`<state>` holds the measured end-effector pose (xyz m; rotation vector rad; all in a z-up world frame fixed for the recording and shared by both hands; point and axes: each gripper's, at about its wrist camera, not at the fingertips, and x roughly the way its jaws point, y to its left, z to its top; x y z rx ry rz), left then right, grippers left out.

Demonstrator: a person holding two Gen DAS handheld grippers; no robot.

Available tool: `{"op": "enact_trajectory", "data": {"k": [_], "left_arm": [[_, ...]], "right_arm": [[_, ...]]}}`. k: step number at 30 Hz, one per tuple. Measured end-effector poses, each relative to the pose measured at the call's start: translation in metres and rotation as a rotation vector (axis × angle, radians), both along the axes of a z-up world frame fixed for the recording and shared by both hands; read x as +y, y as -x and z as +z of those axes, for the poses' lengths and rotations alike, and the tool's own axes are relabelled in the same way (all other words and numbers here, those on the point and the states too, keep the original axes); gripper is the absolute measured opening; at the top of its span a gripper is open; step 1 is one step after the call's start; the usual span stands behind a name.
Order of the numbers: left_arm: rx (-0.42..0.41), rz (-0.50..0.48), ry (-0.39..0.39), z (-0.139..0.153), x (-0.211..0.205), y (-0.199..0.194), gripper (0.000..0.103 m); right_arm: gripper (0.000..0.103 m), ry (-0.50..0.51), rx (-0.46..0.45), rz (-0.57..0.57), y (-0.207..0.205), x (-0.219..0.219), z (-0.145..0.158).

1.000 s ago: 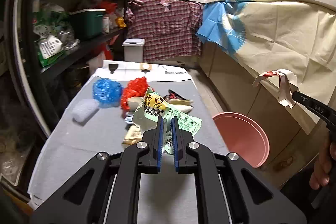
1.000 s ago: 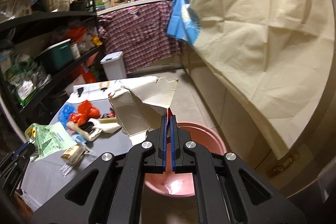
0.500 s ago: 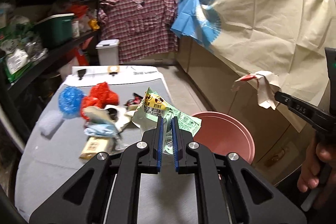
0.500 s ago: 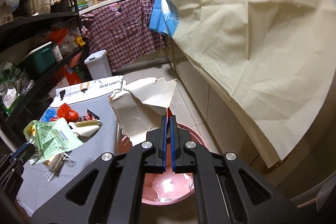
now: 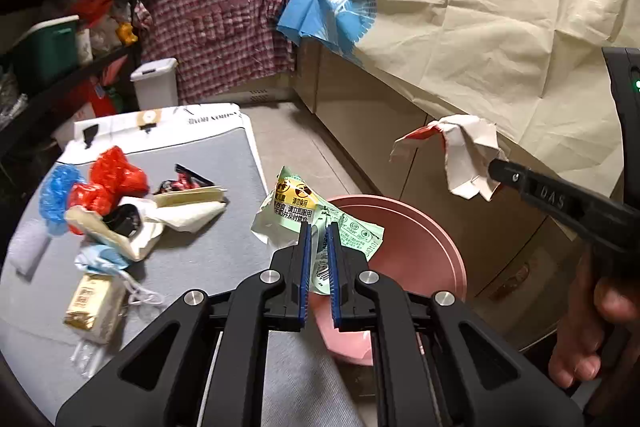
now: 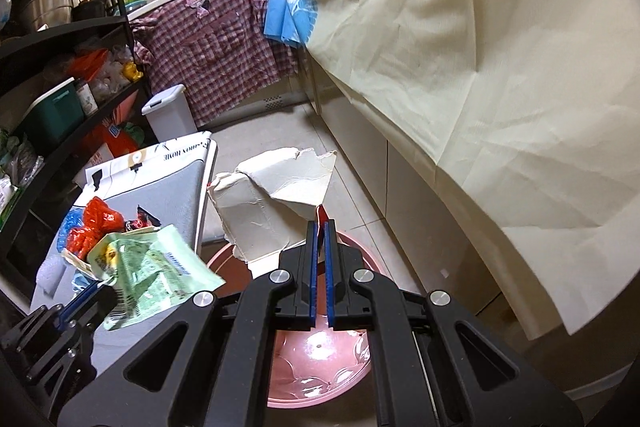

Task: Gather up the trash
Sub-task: 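Carry the wrapper with the left gripper while the right gripper carries the cardboard to the pink bin, then open the left gripper over the pink bin while the right gripper also opens there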

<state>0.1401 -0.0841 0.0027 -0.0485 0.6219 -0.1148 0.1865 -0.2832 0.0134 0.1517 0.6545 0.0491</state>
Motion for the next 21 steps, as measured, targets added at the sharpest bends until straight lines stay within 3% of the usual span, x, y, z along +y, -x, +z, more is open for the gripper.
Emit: {"op": "enact_trajectory", "data": {"k": [14,16,18,19,21], "left_arm": [[0.076,-0.046,0.019,-0.031,-0.007,-0.034,0.009],[0.092,-0.071,0.049,-0.033,-0.006,-0.038,0.011],[0.085,-0.066,0.068,-0.032,-0.002,-0.038,0.021],[0.076,-0.061,0.082,-0.031,0.001,-0.038,0.027],[0.07,-0.056,0.104,-0.029,0.005,-0.038,0.028]], "right_arm": [[0.007,0.023,0.06,-0.01,-0.029,0.005,-0.023],[0.015,0.021,0.078,-0.02,-0.033,0.003,-0.027],[0.038,0.017,0.083,-0.032,-0.033,0.003,-0.028],[0.042,0.017,0.081,-0.039,-0.033,0.002,-0.028],[0.043,0.016,0.079,-0.039,-0.032,0.001,-0.029]]}}
